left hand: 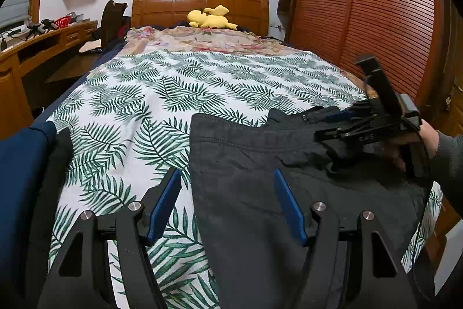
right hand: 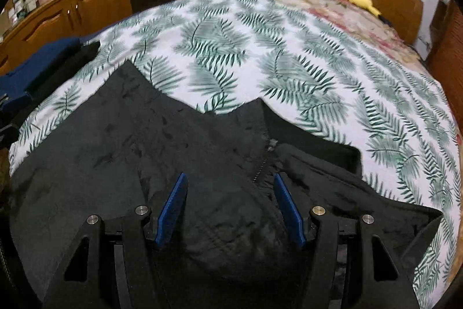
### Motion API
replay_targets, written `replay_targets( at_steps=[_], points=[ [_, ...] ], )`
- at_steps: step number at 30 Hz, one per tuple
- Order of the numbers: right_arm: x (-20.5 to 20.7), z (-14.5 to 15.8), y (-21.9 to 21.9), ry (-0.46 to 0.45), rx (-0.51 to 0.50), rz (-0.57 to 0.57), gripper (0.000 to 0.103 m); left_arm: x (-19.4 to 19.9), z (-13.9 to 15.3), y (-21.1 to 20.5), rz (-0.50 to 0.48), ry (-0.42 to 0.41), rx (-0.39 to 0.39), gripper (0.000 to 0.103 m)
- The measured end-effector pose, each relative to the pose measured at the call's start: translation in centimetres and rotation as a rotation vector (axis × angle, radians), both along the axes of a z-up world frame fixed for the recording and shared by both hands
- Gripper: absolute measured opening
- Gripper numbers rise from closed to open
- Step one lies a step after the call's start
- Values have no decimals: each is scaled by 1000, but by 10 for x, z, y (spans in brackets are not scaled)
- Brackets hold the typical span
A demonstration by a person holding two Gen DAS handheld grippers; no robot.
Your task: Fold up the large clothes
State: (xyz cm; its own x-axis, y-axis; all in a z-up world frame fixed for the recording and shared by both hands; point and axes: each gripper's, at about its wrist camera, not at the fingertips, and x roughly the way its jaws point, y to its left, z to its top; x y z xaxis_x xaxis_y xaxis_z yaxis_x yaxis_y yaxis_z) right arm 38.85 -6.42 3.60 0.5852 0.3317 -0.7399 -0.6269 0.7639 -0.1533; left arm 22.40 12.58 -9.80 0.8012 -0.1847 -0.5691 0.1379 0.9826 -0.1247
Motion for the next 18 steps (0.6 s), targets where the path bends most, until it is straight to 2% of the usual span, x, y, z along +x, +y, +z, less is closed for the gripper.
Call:
replay_targets(
  at_steps=[6,8,15,17,18],
  points=[
    [21,-12,10,138,18,41,64,0,2,-1,0,-6,4,67],
    [25,-17,14,171,8,63,55,0,3,0,1,-8,1,67],
    [34,-34,37,156,-86,90,44,0,3,0,1,-9,0,67],
    [35,-39,43,156,-95,107,23,0,3,-1,0,-9,-1,67],
    [34,-40,46,145,-106,113,19,0,3,0,0,-9,0,67]
  ],
)
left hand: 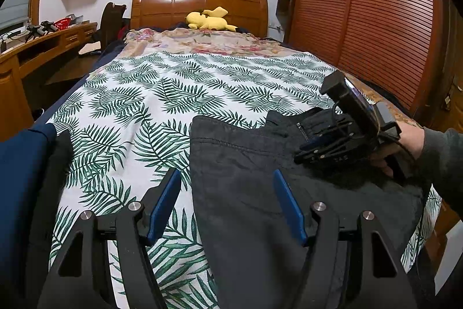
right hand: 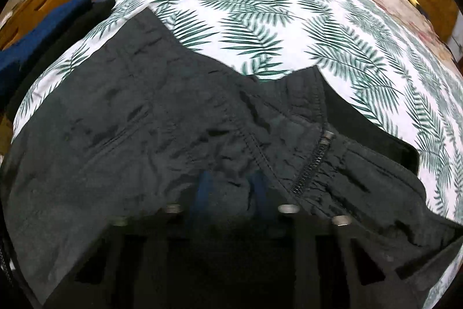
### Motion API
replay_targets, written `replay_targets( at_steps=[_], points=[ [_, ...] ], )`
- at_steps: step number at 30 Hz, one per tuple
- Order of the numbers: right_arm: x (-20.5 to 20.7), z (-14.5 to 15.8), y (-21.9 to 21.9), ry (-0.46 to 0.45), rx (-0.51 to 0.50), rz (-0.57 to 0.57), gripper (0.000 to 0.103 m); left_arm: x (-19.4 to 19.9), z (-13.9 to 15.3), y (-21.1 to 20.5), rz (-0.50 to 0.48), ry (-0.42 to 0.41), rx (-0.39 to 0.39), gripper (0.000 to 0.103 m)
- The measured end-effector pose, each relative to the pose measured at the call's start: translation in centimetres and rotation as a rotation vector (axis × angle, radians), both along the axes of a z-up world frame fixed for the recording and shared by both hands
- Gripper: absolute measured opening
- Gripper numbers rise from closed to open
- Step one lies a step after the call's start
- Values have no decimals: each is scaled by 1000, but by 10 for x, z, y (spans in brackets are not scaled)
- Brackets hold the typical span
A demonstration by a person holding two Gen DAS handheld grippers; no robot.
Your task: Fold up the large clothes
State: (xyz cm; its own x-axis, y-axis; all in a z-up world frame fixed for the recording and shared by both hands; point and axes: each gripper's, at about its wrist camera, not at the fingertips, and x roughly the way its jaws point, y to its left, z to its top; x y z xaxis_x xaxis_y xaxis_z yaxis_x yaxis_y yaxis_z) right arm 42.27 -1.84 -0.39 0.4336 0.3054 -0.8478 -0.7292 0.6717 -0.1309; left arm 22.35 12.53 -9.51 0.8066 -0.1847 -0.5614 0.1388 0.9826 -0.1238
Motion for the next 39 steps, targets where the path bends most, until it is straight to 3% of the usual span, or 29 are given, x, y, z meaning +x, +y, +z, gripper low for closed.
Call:
replay_targets(
  at_steps=[1,9,15,16,18,19,20,29,34,39],
  points=[
    [-1,0,2,-17,-7,6,12,0,1,0,0,-2,0,67],
    [5,23,27,-224,70,-48,8,-2,5,-4,-2,-13,-1,67],
    [18,12,37,-253,69,-119,6,-3,6,-7,-13,-21,-4,67],
    [21,11,33,-246,74,-155,7,-2,7,-9,-14,-23,-6,67],
    [26,19,23,-196,133,-195,22,-1,10,-13,-16,-32,-1,67],
    [28,23,14,-155,186,-201,38,-1,12,-16,-19,-40,-1,67],
    [28,29,8,-147,207,-208,48,0,14,-19,-27,-47,-7,67],
    [24,58,-90,-240,145,-359,49,11,12,-54,-91,-51,-3,67],
    [39,47,-144,-230,116,-486,49,23,2,-71,-104,-26,16,67],
    [64,23,-170,-179,102,-568,49,37,-13,-78,-100,24,31,67]
  ],
)
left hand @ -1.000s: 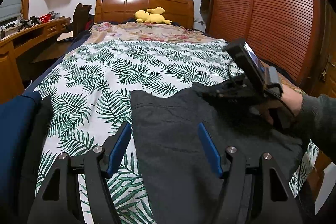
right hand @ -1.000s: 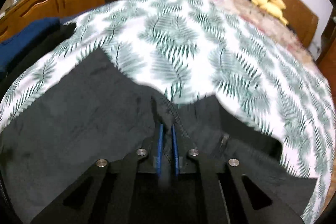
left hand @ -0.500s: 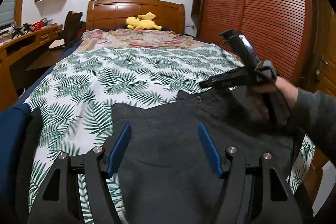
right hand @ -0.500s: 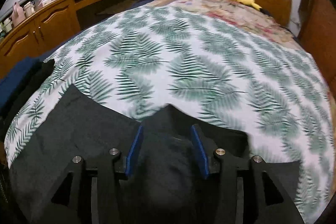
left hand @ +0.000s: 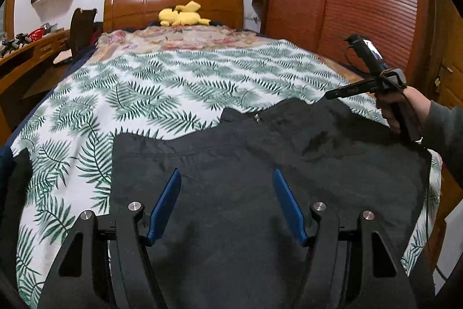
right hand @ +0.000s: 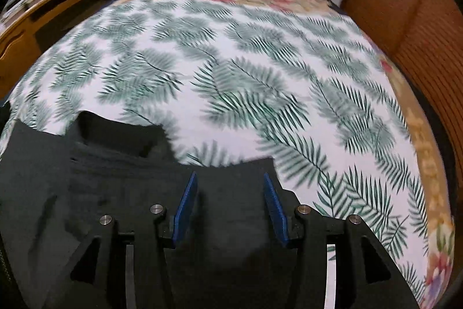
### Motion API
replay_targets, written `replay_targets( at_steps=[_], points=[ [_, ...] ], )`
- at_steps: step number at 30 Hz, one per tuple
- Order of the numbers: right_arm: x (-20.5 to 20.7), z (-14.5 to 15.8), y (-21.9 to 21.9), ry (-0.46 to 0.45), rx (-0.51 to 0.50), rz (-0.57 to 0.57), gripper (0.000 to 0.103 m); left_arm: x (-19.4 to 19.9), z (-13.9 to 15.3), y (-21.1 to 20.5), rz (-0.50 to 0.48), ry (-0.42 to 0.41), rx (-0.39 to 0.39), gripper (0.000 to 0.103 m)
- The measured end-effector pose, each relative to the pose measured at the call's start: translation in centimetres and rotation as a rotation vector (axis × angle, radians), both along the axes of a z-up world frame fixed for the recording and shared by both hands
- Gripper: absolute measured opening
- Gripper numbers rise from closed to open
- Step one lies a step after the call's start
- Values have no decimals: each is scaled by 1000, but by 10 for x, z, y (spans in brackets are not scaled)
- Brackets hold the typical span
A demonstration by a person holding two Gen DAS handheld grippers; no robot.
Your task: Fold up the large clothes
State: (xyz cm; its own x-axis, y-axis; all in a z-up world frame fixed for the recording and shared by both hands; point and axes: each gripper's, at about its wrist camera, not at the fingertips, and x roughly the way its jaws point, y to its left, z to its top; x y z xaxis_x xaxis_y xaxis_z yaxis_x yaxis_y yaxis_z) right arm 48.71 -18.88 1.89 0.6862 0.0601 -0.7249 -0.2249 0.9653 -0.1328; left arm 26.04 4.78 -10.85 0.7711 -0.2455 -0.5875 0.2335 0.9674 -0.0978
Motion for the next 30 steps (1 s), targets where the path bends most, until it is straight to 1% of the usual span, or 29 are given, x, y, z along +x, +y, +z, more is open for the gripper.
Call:
replay_targets(
  at_steps=[3,5,7,9,11,12,14,15,17,18,19,20,21,24,25,26,27,28,29,30],
  points=[
    [13,-16,-9,37,-7,-41,49,3,-4,-1,3,14,6,67],
    [27,-28,-18,86,-9,-45,49,3,-5,-2,3,17,8,67],
    [39,-37,-20,101,2,-45,49,3,-5,-3,2,19,10,67],
    [41,-37,-22,96,17,-37,41,4,-6,-4,1,22,14,67],
    [44,-39,-20,94,6,-23,9,4,-7,-5,1,25,19,67],
    [45,-41,-17,106,-5,1,9,4,-6,-6,2,25,22,67],
    [41,-40,-9,88,-87,29,7,3,-5,-7,2,20,24,67],
    [40,-38,-6,68,-105,32,7,3,-5,-7,0,18,25,67],
    [32,-25,-7,-24,-129,-4,6,3,-5,-7,1,16,27,67],
    [31,-17,-11,-79,-122,-38,6,3,-5,-7,2,16,28,67],
    [30,-10,-17,-115,-113,-84,6,2,-4,-7,6,12,28,67],
    [33,-7,-24,-125,-88,-127,6,2,-4,-7,10,9,29,67],
    [37,-8,-28,-110,-72,-145,6,1,-3,-6,10,5,30,67],
    [46,-21,-30,-60,-83,-161,6,-2,-1,-7,5,-4,33,67],
    [46,-23,-30,-52,-82,-162,8,-3,-1,-7,4,-7,34,67],
    [46,-23,-32,-48,-73,-165,15,-3,0,-7,3,-7,34,67],
    [45,-22,-35,-44,-62,-164,18,-4,0,-7,3,-7,34,67],
    [39,-21,-36,-46,-60,-161,25,-4,0,-7,2,-8,34,67],
    [34,-19,-36,-50,-63,-153,37,-4,0,-7,2,-8,34,67],
    [26,-17,-37,-59,-67,-143,42,-4,0,-7,1,-9,35,67]
  ],
)
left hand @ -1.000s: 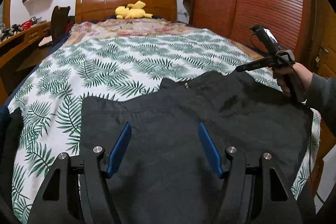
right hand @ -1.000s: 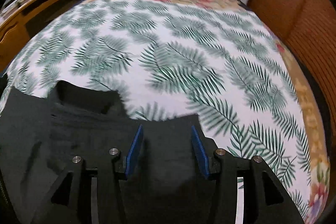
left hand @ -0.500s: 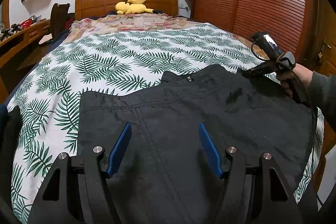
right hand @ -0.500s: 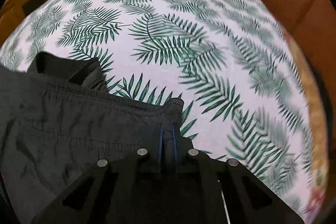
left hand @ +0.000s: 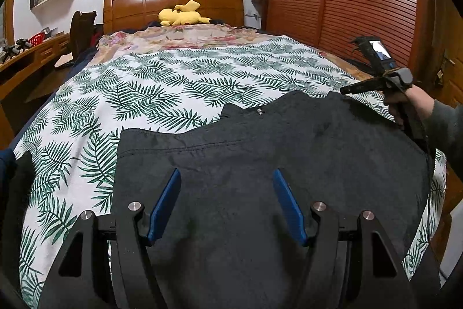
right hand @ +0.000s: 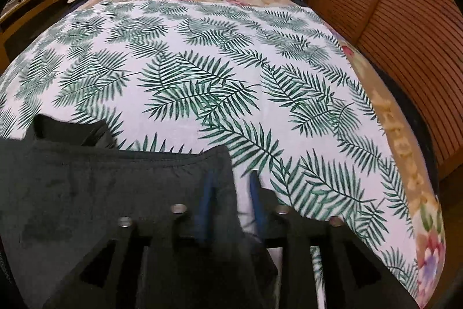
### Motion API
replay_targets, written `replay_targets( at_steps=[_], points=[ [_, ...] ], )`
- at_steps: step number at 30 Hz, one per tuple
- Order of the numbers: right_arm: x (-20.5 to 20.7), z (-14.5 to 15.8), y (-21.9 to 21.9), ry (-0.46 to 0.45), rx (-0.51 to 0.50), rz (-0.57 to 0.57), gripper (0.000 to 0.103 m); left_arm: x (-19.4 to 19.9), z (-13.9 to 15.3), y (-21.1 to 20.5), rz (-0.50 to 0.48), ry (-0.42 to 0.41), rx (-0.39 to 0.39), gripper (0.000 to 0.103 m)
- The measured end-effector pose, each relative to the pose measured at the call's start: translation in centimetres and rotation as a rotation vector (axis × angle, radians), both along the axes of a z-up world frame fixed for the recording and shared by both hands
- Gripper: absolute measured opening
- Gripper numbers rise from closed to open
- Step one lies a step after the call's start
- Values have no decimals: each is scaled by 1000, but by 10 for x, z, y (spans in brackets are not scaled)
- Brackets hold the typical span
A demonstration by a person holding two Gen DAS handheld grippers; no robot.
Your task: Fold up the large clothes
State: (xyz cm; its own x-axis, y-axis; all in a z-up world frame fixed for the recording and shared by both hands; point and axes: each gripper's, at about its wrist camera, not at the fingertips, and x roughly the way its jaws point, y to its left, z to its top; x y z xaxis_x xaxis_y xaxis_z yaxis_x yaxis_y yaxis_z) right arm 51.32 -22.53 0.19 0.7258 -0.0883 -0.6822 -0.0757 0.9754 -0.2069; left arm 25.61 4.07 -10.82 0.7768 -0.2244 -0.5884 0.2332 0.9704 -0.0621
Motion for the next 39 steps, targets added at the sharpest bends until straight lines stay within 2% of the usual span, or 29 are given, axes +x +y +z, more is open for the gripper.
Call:
replay_targets(
  at_steps=[1,2,11,20,25,28,31,34,39],
  points=[
    [-9,4,1,-10,0,10,50,0,0,0,-1,-2,0,67],
    [-17,6,-1,-17,8,21,50,-1,1,0,-1,-3,-2,67],
    [-129,-1,-8,-37,76,135,51,-3,3,0,0,-6,-7,67],
    [-221,-3,-24,-51,58,169,51,-9,7,-2,-2,-12,-2,67],
    [-246,-11,-44,-55,81,159,50,-19,10,-8,-9,-20,-3,67],
    [-242,-43,-53,31,136,159,50,-27,10,-16,-24,-25,10,67],
    [-242,-63,-61,-2,155,145,50,-39,10,-24,-32,-22,8,67],
    [-245,-60,-67,-6,178,129,50,-56,13,-34,-37,-25,0,67],
    [-260,-43,-59,-50,133,108,50,-87,17,-51,-64,-35,-26,67]
  ],
)
